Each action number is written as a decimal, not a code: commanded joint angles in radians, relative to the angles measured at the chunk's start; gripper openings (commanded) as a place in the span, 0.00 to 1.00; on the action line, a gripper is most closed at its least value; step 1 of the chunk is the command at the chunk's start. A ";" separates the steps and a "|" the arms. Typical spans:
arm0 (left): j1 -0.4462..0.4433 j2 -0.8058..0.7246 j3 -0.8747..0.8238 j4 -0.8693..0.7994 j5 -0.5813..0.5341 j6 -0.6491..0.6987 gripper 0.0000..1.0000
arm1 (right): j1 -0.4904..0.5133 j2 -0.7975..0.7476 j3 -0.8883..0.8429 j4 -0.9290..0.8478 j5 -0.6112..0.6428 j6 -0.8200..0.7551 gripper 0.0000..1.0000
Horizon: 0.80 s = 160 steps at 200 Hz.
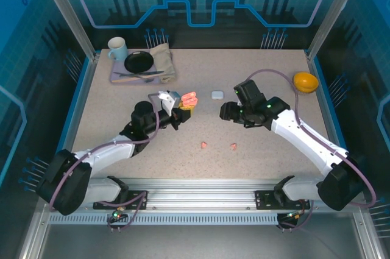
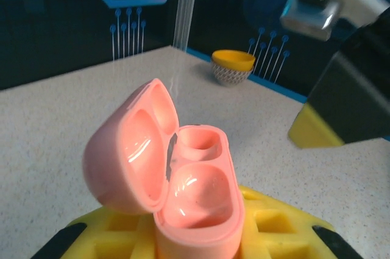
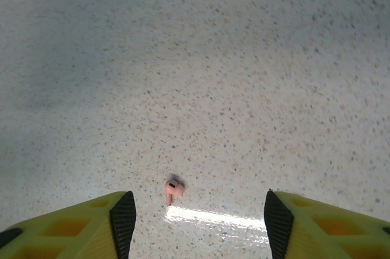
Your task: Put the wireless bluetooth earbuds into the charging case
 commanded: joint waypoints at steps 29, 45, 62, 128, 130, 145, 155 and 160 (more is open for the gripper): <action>-0.038 -0.141 -0.105 0.250 -0.084 0.068 0.00 | 0.097 0.097 -0.026 -0.075 0.125 0.206 0.60; -0.038 -0.168 -0.116 0.238 -0.114 0.089 0.00 | 0.135 0.166 0.007 -0.080 0.132 0.222 0.61; -0.035 -0.177 -0.115 0.219 -0.143 0.109 0.00 | 0.185 0.258 0.065 -0.109 0.149 0.254 0.61; -0.025 -0.193 -0.115 0.204 -0.194 0.097 0.00 | 0.303 0.525 0.225 -0.226 0.159 0.502 0.61; -0.023 -0.193 -0.116 0.205 -0.194 0.095 0.00 | 0.304 0.529 0.223 -0.223 0.157 0.513 0.60; -0.018 -0.196 -0.116 0.210 -0.199 0.087 0.00 | 0.317 0.549 0.218 -0.203 0.138 0.580 0.60; -0.016 -0.196 -0.118 0.213 -0.199 0.085 0.00 | 0.323 0.565 0.219 -0.191 0.123 0.615 0.60; -0.014 -0.197 -0.117 0.215 -0.200 0.084 0.00 | 0.325 0.572 0.221 -0.187 0.117 0.632 0.60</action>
